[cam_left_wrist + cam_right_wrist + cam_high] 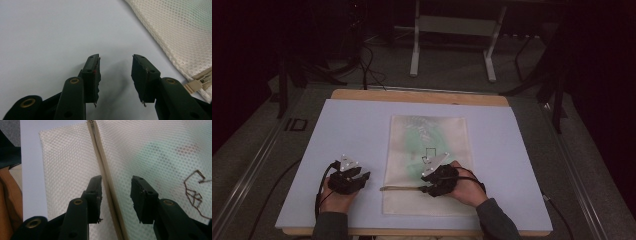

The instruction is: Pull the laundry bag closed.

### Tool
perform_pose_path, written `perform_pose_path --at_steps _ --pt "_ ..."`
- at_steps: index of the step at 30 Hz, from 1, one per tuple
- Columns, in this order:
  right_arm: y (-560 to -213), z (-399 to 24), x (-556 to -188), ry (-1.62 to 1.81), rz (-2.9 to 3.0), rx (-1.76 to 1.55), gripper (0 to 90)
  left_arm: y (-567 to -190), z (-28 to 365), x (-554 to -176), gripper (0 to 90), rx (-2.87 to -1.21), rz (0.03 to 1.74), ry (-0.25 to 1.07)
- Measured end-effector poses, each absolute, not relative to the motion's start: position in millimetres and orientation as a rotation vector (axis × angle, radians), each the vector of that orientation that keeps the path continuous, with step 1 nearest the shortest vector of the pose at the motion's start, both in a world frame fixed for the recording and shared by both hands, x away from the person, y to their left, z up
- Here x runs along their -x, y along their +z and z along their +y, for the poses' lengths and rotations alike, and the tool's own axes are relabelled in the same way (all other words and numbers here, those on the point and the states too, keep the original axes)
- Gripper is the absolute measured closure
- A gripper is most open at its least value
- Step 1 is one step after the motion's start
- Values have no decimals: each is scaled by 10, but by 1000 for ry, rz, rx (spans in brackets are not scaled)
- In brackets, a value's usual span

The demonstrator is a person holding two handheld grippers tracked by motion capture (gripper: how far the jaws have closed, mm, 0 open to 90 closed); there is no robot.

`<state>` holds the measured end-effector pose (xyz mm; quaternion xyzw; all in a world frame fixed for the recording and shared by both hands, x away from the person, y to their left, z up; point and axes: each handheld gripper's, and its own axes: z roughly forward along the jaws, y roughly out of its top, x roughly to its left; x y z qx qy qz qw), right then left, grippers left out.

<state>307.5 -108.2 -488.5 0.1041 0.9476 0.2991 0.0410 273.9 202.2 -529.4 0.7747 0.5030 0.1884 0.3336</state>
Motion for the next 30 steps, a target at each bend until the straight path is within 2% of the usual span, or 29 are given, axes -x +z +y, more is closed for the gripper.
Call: perform_pose_path --at_steps 30 --pt "-4954 -538 -3116 914 2950 -207 671 -5301 2012 -2743 573 -2031 1317 495"
